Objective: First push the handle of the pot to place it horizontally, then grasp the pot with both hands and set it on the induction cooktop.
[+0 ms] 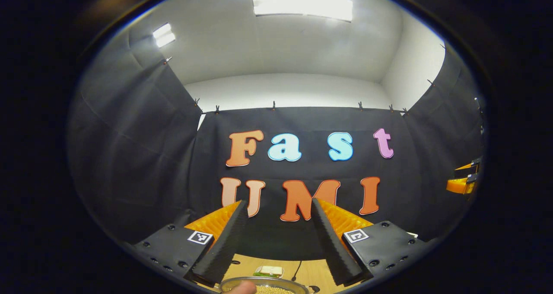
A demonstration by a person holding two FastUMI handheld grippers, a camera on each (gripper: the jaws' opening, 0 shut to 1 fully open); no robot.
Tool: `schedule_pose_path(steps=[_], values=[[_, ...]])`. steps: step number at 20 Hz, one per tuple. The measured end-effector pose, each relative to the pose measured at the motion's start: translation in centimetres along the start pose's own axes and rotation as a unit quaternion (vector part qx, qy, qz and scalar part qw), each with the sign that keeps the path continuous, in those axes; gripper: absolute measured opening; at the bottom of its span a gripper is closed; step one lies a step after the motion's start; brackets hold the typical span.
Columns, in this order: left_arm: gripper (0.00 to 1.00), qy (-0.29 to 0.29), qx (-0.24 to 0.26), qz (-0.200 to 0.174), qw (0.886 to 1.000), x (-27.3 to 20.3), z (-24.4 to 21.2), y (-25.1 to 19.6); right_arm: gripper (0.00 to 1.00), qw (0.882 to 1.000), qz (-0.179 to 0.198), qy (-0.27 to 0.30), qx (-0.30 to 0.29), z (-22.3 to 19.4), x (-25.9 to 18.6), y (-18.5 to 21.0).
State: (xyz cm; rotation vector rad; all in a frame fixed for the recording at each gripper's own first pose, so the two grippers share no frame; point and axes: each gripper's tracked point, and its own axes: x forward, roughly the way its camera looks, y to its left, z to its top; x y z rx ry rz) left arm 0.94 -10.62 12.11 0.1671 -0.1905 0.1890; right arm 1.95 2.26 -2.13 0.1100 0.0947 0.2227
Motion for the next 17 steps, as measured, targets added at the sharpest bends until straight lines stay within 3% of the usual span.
schedule_pose_path(steps=[10, 14, 17], values=[[0.95, -0.006, 0.001, 0.026, 1.0, 0.7, -0.2, 1.9, 0.95, 1.0, 0.018, -0.013, -0.005, -0.5, 0.6, 1.5], [0.94, -0.019, -0.001, -0.013, 1.0, 0.9, 0.4, -0.5, 0.95, 0.999, 0.039, -0.029, -0.008, 0.0, 0.8, 2.5], [0.94, -0.007, 0.002, -0.022, 1.0, 1.2, -0.2, -1.3, 0.95, 0.999, 0.043, -0.019, -0.006, -0.6, 0.8, 2.7]])
